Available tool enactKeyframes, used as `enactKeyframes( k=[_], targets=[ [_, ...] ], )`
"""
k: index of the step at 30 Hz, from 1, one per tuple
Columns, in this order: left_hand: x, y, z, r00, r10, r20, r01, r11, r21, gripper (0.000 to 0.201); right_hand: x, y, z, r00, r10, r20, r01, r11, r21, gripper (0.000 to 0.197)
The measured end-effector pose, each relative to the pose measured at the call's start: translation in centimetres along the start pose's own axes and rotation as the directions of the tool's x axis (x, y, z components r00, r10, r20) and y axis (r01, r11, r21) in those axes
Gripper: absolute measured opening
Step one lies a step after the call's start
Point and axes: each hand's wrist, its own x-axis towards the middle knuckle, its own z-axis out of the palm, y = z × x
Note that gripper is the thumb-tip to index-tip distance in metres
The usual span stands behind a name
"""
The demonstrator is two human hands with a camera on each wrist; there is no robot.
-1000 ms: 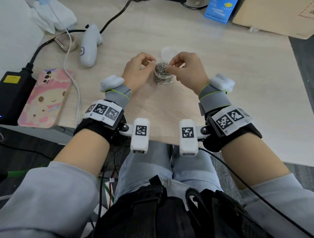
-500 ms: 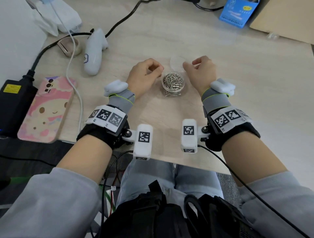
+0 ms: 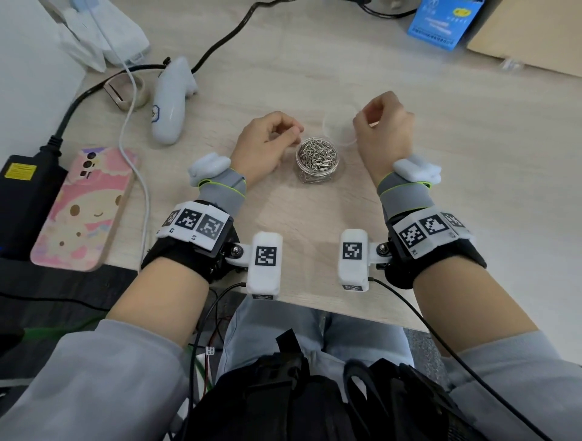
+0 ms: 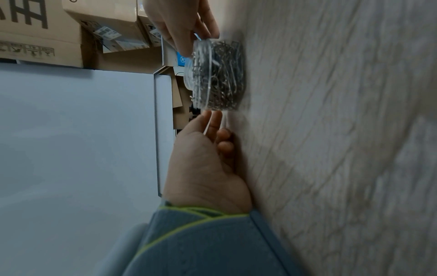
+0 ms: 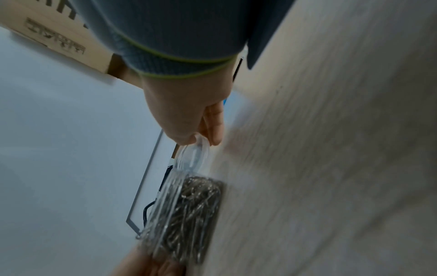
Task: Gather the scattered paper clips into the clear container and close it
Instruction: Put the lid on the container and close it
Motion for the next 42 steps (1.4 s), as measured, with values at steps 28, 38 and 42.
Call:
enactKeyframes(
  k=[28,38,42],
  targets=[
    [-3.2,0.4,1.4,0.971,0.125,0.203,-0.17,0.96,0.224,0.073,-5.6,-1.2,-2.1,0.927,-0.235,0.293,0.168,0.957,0.235,0.036],
    [-3.4,1.7,1.2,0.957,0.148,0.249,-0.161,0.987,0.031,0.061,-4.4,-0.9,-3.9,0.888,-0.16,0.432,-0.026,0.919,0.393,0.054],
    [-3.2,2.2,1.3,0.953,0.148,0.265,-0.151,0.988,-0.007,0.05,-4.1,-1.2,-4.4,0.877,-0.17,0.449,-0.009,0.929,0.369,0.053]
  ],
)
